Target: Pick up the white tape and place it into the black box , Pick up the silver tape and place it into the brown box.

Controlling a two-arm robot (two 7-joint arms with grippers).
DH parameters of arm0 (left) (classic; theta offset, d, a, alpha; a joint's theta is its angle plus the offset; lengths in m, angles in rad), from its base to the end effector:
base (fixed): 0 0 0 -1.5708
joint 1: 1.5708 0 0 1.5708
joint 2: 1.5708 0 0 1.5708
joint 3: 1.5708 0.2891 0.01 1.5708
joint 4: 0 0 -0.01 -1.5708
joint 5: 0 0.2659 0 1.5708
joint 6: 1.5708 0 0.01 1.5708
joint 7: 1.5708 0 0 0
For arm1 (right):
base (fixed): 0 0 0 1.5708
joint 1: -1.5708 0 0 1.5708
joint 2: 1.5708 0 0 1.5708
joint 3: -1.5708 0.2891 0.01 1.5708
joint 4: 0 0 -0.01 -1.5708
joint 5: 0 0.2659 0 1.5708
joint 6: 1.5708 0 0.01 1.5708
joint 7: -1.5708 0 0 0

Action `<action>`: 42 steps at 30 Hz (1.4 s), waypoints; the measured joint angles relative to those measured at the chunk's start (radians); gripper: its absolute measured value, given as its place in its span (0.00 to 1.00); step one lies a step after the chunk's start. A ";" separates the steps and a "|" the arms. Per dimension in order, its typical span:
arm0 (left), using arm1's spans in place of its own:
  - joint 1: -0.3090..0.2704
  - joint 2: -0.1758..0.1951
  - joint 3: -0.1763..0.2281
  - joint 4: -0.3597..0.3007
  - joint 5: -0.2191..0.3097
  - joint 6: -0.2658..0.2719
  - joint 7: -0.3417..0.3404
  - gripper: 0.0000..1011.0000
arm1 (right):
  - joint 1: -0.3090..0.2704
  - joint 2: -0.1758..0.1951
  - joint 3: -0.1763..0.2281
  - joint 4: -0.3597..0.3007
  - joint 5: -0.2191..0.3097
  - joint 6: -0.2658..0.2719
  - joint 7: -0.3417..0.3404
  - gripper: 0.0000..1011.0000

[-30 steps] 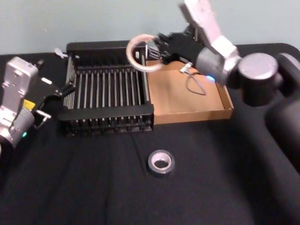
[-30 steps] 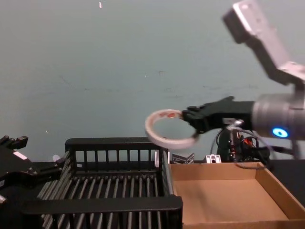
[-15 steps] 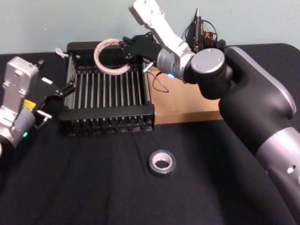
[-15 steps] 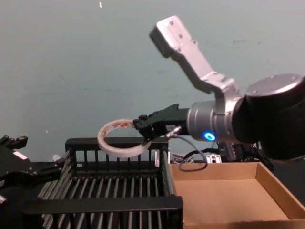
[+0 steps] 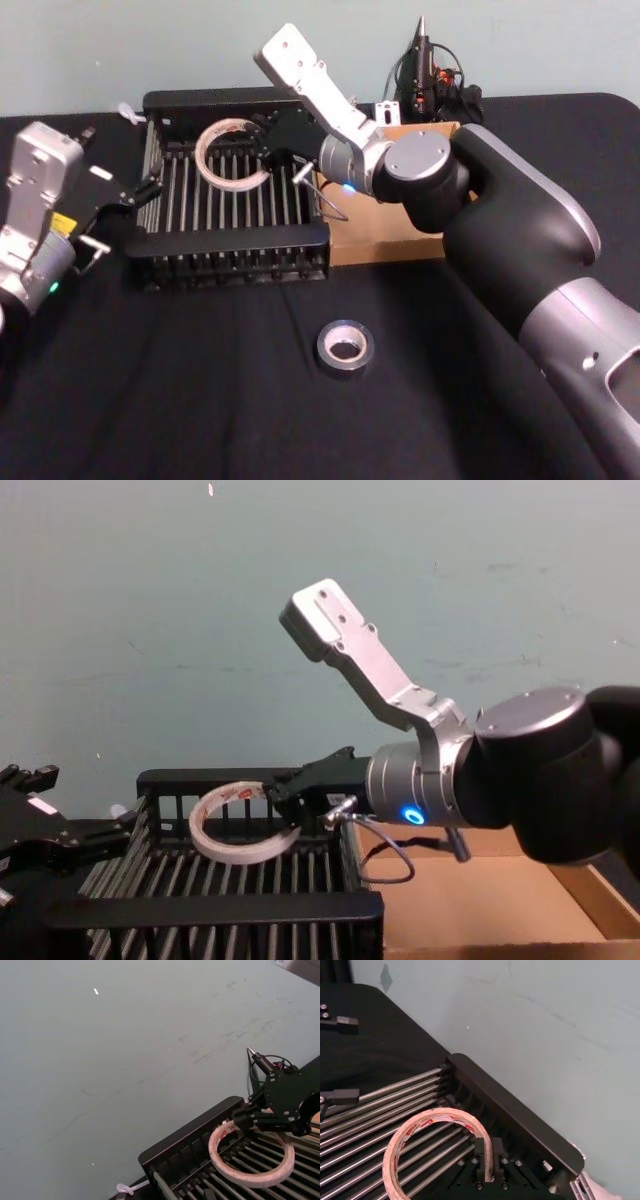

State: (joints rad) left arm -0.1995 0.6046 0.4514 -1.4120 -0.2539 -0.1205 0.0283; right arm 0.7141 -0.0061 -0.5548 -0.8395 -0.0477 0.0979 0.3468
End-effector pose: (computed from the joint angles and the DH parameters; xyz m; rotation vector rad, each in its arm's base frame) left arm 0.3174 0.0935 -0.2934 0.3044 -0.2850 1.2480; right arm 0.4485 0.1125 -0.2475 -0.4179 -0.1684 -0.8034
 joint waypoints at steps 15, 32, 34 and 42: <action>0.000 0.000 0.000 0.000 0.000 0.000 0.000 0.99 | -0.002 0.002 0.002 -0.003 0.002 0.001 0.001 0.20; 0.000 0.000 0.000 0.000 0.000 0.000 0.000 0.99 | -0.004 0.003 0.002 -0.005 0.005 0.003 0.002 0.73; 0.000 0.000 0.000 0.000 0.000 0.000 0.000 0.99 | -0.004 0.003 0.002 -0.006 0.005 0.003 0.002 0.78; 0.000 0.000 0.000 0.000 0.000 0.000 0.000 0.99 | -0.004 0.003 0.002 -0.006 0.006 0.003 0.002 0.99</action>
State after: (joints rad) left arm -0.1995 0.6047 0.4514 -1.4120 -0.2539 -0.1205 0.0282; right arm 0.7106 -0.0028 -0.5529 -0.8456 -0.0420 0.1011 0.3488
